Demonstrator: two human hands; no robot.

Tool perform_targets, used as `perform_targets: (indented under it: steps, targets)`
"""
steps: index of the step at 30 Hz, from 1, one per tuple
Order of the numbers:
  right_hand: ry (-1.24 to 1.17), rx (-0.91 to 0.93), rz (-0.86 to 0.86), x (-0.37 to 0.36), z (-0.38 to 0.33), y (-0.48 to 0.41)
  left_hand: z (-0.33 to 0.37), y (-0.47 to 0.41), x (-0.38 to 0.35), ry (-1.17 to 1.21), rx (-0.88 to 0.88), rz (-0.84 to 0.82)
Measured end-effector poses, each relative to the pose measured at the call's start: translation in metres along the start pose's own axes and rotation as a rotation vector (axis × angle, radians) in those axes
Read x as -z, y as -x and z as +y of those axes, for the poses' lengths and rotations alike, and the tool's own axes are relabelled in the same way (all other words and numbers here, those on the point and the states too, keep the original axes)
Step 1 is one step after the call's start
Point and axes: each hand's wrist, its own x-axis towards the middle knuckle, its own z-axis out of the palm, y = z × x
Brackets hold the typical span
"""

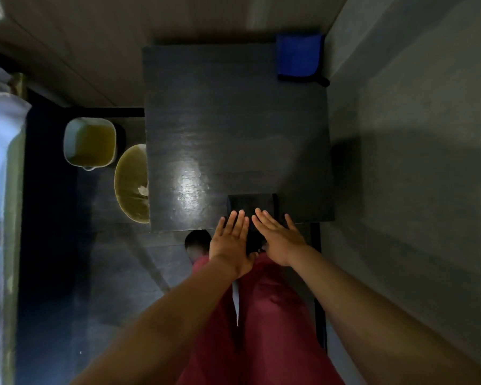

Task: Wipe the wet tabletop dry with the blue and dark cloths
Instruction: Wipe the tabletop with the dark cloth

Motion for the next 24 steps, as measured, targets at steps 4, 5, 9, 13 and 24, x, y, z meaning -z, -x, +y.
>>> perform_targets:
  steps: [4, 5, 9, 13, 24]
  targets:
    - [-0.028, -0.020, 0.034, -0.005, 0.023, 0.004, 0.020, -0.008, 0.007, -0.013, -0.017, -0.008]
    - [-0.031, -0.021, 0.035, -0.005, 0.028, 0.007, 0.026, -0.011, 0.008, -0.018, -0.022, -0.008]
    - [-0.054, -0.019, 0.053, -0.003, 0.052, 0.017, 0.047, -0.019, 0.015, -0.061, -0.054, -0.014]
    - [-0.059, -0.037, 0.060, -0.004, 0.076, 0.024, 0.070, -0.027, 0.022, -0.070, -0.073, -0.012]
    - [-0.088, -0.078, 0.118, -0.012, 0.135, 0.044, 0.125, -0.049, 0.041, -0.061, -0.139, -0.035]
